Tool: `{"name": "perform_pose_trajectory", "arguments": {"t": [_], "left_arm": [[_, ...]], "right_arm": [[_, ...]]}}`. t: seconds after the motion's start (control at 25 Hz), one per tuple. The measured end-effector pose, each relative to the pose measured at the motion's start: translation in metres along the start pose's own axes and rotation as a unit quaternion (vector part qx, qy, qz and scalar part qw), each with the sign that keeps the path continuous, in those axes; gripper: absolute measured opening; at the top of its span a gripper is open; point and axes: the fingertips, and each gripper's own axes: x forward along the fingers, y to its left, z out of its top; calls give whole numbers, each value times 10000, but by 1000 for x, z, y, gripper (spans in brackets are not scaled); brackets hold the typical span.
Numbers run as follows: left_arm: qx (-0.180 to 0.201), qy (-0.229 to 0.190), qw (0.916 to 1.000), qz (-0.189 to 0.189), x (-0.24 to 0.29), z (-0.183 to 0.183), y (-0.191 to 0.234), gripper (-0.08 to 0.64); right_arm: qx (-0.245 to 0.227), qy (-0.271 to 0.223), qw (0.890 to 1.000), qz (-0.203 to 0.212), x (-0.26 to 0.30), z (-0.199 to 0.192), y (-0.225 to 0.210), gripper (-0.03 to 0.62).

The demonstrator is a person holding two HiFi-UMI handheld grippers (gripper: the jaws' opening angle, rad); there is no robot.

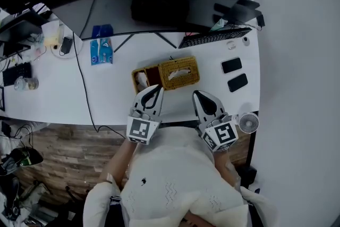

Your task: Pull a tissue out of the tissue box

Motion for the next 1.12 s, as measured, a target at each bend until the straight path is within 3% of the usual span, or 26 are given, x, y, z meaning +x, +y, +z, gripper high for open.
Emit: {"name": "perform_pose_trajectory", "arguments": {"t": [0.44, 0.8, 1.12], "left_arm": [[76, 281, 9995, 158, 11, -25, -9, 15], [-165, 461, 9979, 431, 26, -47, -15, 17], [-262, 709, 9954, 583, 45, -74, -27, 17]], "right_arm": [[-112, 22, 9994, 334, -4, -1, -2, 2], [-176, 141, 9977, 646, -15, -13, -4, 2], [-86, 124, 9976, 668, -30, -22, -14, 2]]}}
